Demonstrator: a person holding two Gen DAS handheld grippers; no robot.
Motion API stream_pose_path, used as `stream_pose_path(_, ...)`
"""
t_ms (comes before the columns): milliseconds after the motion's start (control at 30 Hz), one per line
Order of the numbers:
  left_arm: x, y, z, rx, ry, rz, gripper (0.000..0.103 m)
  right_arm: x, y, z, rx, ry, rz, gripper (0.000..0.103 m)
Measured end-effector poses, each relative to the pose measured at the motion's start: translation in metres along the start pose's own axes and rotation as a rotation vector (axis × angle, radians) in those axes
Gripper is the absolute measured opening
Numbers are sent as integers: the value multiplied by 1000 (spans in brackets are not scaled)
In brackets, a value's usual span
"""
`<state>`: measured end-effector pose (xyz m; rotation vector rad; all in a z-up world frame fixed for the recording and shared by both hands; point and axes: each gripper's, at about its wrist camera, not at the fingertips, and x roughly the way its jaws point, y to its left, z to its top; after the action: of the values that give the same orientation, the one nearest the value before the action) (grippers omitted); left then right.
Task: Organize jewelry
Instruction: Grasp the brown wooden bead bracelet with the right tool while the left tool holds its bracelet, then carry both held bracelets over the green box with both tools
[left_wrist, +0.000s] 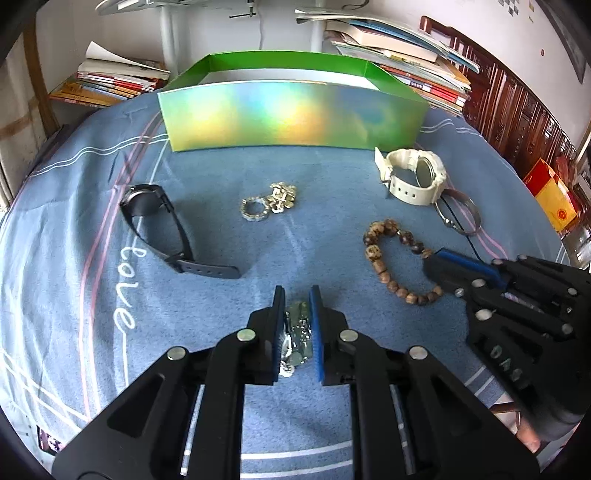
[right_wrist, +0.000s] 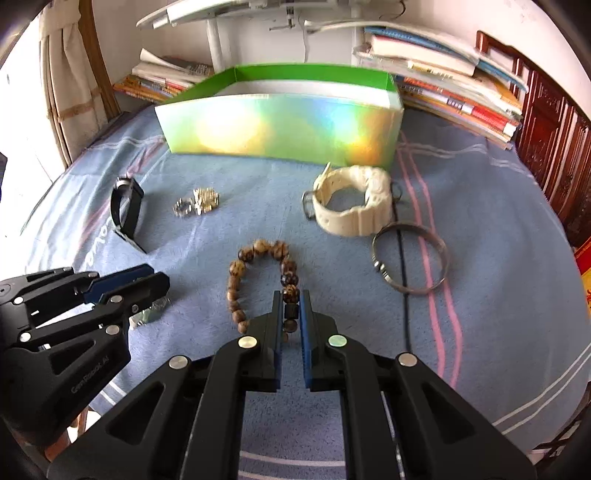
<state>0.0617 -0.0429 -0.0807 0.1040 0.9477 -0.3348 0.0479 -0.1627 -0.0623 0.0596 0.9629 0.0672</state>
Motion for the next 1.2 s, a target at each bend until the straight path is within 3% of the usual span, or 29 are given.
stream_pose_path(300,-23,-2,9,6,-49,6,8,-46,-1,23,-7,-114,-3,8)
stream_pose_path(833,-44,18,34,-16,-74,-31,8,-50,2,31,0,-116,17,8)
stream_pose_path(1033,-54,24,65,-5,-93,-37,8,-67,3,64,-6,-177,45,8)
stream_pose_path(1200,-68,30,106,-1,-162,-5,8,-78,-2,106,13,-253,54,8)
